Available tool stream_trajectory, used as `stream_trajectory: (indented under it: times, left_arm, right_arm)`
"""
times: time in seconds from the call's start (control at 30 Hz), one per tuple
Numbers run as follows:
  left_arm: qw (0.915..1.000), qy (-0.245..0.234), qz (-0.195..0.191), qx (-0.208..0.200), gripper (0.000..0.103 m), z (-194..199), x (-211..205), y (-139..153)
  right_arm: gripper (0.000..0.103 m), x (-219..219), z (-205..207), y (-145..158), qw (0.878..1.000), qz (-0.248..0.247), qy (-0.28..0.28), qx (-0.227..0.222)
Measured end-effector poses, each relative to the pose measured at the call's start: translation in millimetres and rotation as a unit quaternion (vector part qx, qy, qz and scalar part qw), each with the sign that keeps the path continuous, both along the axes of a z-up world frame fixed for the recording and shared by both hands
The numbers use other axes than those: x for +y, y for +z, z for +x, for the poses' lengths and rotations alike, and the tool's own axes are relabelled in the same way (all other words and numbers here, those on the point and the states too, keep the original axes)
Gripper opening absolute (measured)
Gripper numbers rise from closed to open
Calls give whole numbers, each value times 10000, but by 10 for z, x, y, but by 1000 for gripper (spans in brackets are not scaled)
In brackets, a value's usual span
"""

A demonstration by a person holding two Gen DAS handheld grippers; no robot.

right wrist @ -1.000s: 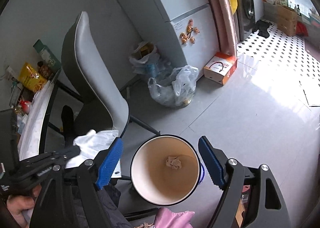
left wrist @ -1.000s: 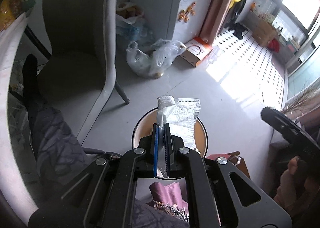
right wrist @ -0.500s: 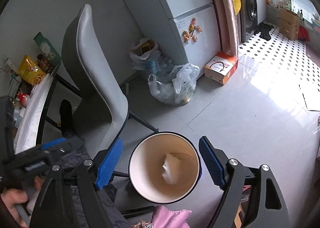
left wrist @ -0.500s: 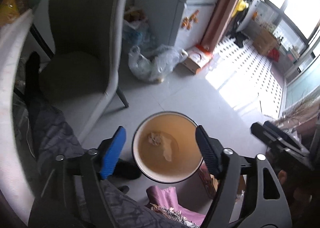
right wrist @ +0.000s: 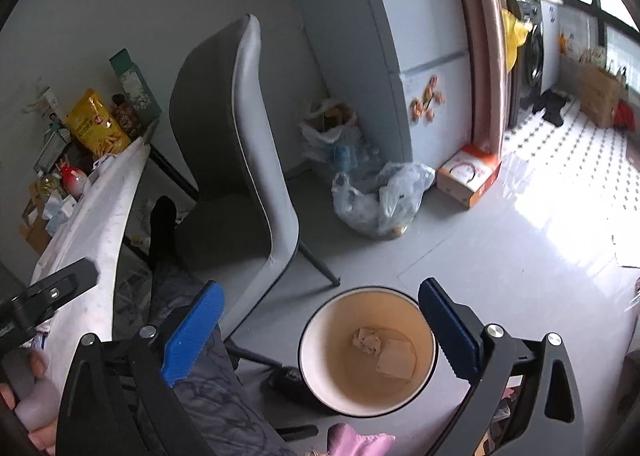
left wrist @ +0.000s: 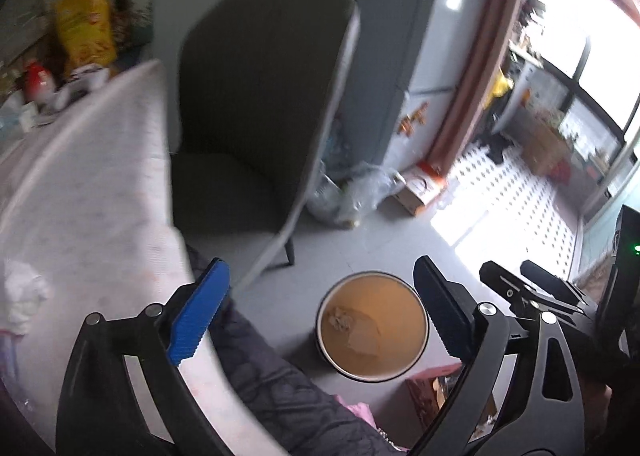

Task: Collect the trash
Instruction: 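Open the right gripper over the bin while the left gripper opens too, then move both tools back over the table trash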

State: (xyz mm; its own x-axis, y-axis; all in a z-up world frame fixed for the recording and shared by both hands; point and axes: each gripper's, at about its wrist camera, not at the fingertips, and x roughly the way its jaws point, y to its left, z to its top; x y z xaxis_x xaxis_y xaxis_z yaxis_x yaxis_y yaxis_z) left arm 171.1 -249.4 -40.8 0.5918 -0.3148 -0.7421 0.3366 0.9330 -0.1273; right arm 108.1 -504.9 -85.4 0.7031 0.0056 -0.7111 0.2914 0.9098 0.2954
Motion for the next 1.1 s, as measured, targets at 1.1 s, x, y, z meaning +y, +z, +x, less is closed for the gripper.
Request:
stream_trajectory:
  times: [1.1]
  left_arm:
    - [9718, 1873, -580, -1309, 97, -943, 2341, 523]
  right_arm:
    - [96, 2359, 49, 760, 9710, -284, 2238, -792]
